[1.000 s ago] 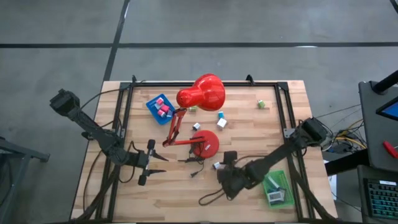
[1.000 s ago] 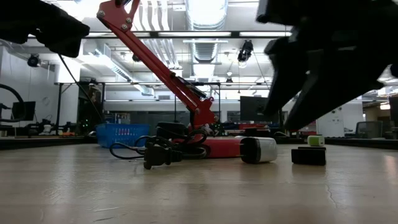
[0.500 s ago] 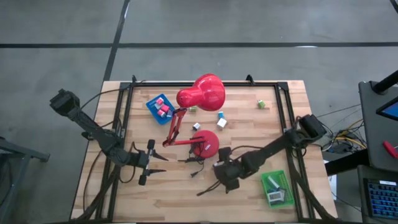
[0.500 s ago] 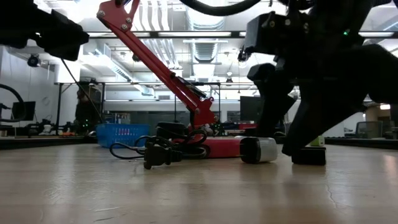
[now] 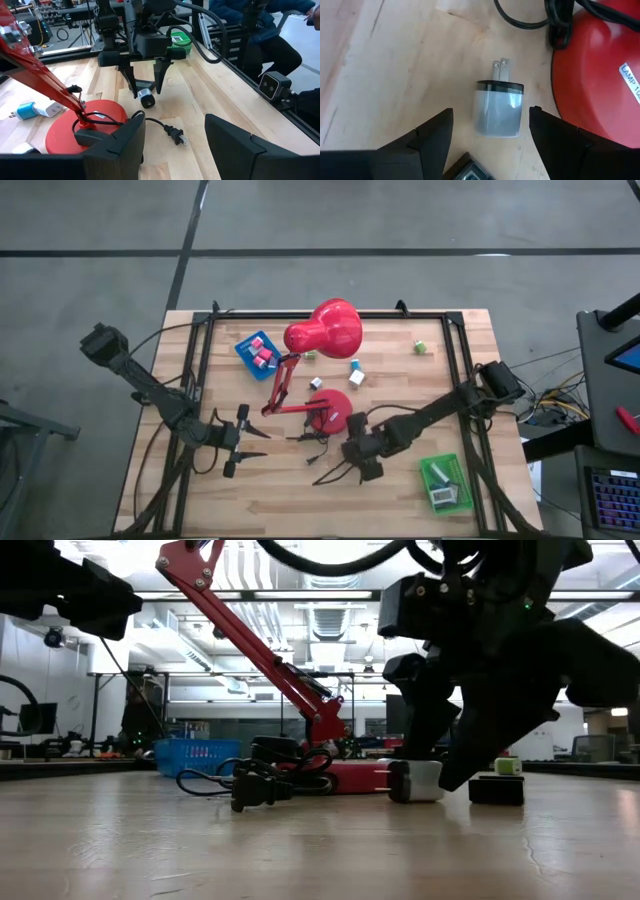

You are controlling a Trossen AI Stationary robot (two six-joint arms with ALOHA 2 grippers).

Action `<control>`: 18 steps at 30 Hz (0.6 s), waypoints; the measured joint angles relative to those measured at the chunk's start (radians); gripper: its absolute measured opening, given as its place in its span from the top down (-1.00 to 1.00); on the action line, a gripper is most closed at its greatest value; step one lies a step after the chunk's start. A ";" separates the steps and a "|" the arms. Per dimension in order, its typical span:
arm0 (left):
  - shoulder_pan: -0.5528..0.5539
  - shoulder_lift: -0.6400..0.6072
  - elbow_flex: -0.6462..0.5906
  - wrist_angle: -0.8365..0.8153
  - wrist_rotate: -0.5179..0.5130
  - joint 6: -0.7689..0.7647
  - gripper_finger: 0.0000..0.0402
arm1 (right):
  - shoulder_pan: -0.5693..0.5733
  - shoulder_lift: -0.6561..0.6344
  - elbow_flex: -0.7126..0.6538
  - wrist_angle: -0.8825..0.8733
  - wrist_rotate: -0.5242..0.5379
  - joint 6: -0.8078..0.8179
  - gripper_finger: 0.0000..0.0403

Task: Pick & Place Office items
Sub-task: Put the bottom white black charger adapter into the blue bin

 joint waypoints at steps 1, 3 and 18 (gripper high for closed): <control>0.000 0.000 0.000 0.000 0.000 0.000 -0.04 | -0.002 0.000 0.000 0.004 -0.007 -0.003 -0.23; 0.000 0.000 0.000 0.000 -0.001 0.000 -0.04 | -0.008 0.000 -0.002 0.021 -0.020 -0.003 -0.20; 0.000 0.000 0.000 0.000 -0.005 -0.003 -0.04 | -0.027 0.001 -0.021 0.042 -0.047 0.027 -0.08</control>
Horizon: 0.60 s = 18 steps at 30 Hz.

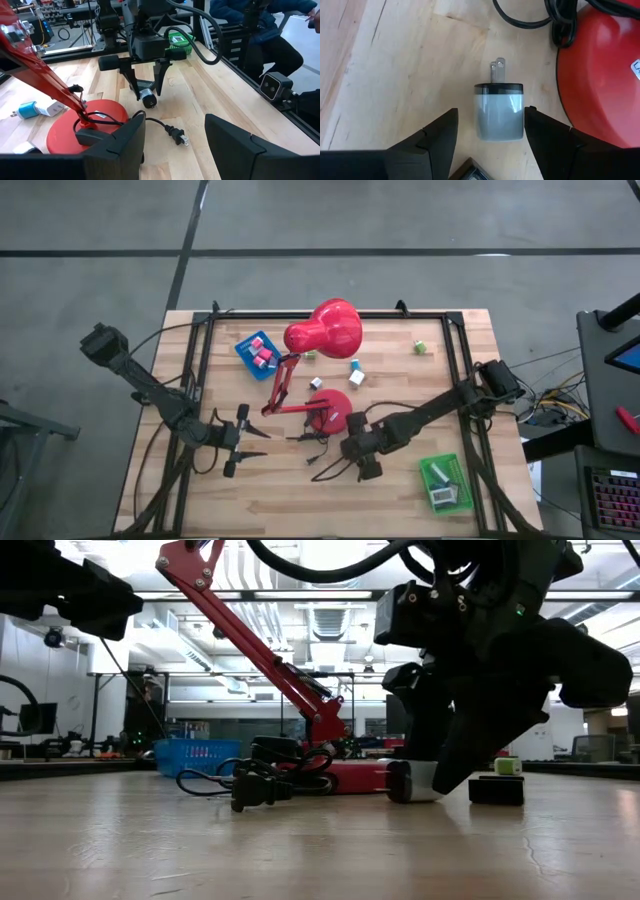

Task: Pick & Place Office items
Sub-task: Put the bottom white black charger adapter into the blue bin

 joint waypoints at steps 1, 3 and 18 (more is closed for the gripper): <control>0.000 0.000 0.000 0.000 -0.001 0.000 -0.04 | 0.000 0.000 0.000 0.000 0.000 0.005 -0.08; 0.000 0.000 0.000 0.000 -0.003 0.000 -0.04 | 0.000 0.001 0.000 0.000 0.006 0.011 -0.04; 0.000 0.000 0.000 0.000 -0.010 0.000 -0.04 | -0.004 0.001 0.000 0.004 0.010 0.000 0.43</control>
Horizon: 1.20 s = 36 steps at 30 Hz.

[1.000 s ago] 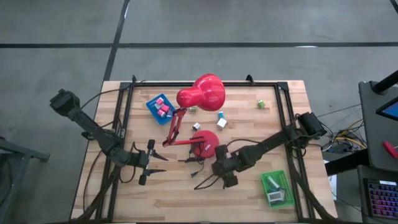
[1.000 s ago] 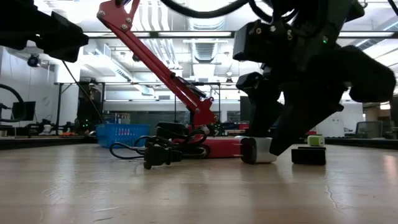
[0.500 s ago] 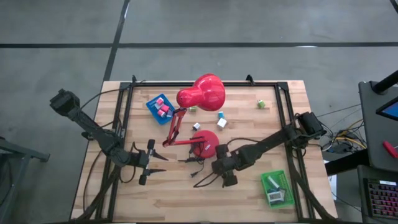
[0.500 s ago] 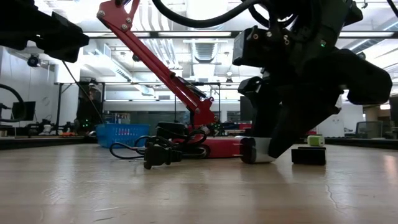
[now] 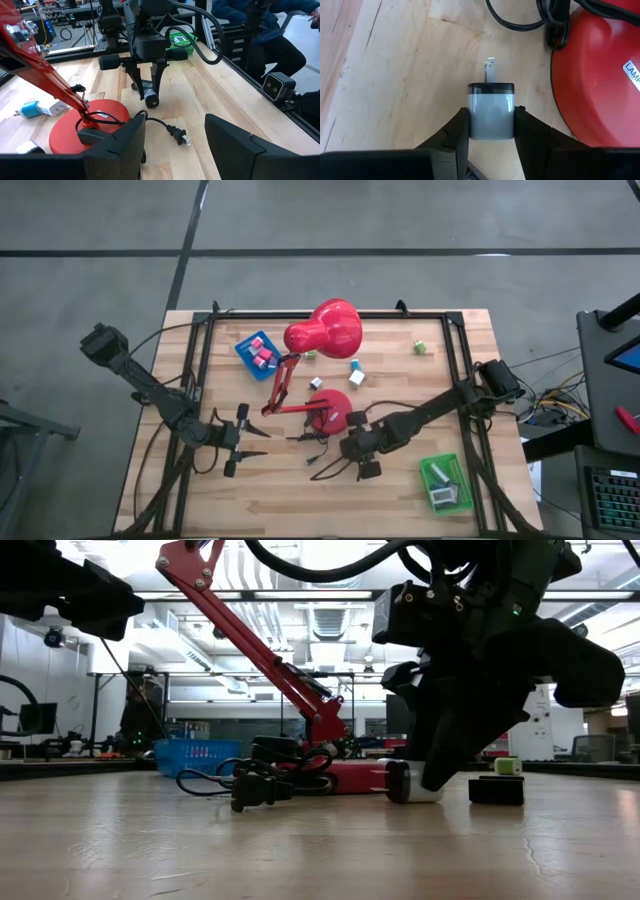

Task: Pick & Place Office items
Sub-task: Put the bottom white black charger adapter into the blue bin

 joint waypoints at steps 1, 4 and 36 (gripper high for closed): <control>0.000 0.000 0.000 0.000 0.000 0.000 -0.04 | 0.000 0.000 0.000 0.000 0.000 -0.003 0.43; 0.000 0.000 0.000 0.000 0.000 0.000 -0.04 | 0.000 0.000 0.000 0.000 0.000 -0.008 0.43; -0.073 0.182 0.000 0.434 0.081 0.172 -0.04 | 0.116 0.001 -0.001 0.737 0.153 -0.209 0.43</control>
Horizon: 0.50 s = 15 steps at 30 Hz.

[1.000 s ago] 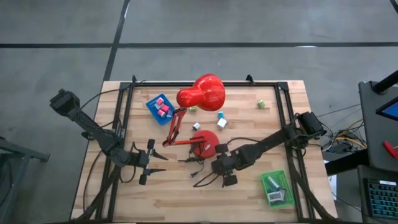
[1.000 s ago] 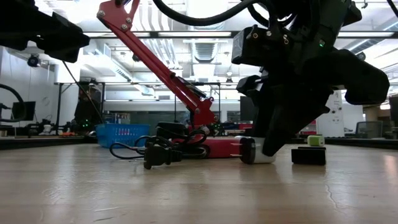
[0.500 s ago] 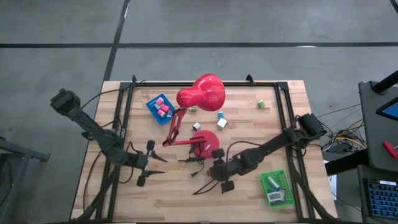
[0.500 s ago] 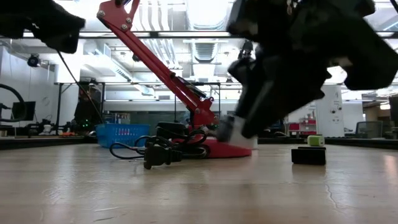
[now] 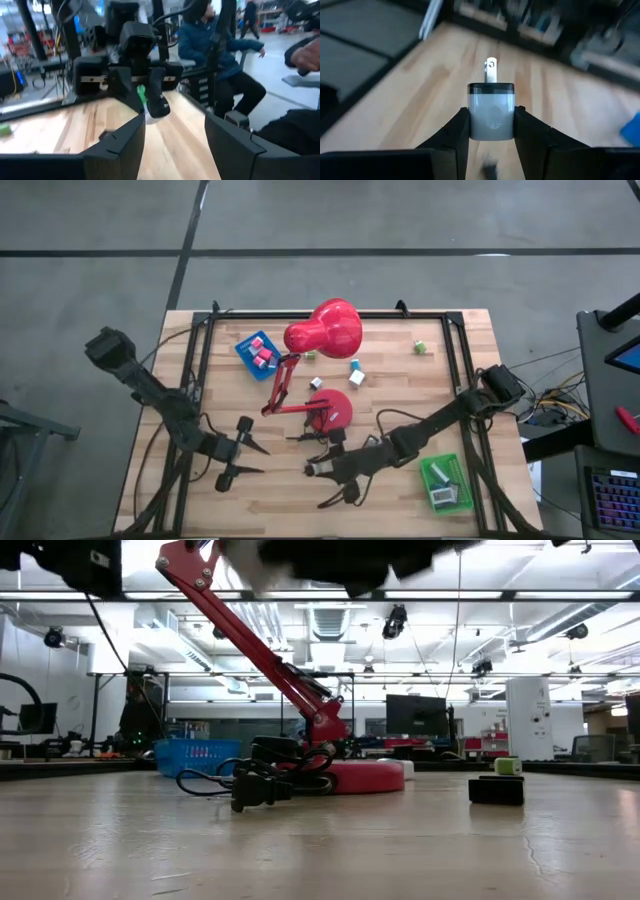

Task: Pick & Place Office items
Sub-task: Put the bottom white black charger adapter into the blue bin

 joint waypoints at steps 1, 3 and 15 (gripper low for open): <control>0.000 0.033 0.003 0.049 0.003 0.019 -0.04 | 0.000 0.000 0.000 0.034 0.004 -0.018 0.43; 0.000 0.104 0.021 0.126 0.006 0.051 -0.04 | 0.000 0.000 0.000 0.095 0.011 -0.055 0.43; 0.005 0.378 0.264 0.211 -0.082 0.211 -0.04 | -0.001 0.004 0.000 0.332 0.033 -0.148 0.43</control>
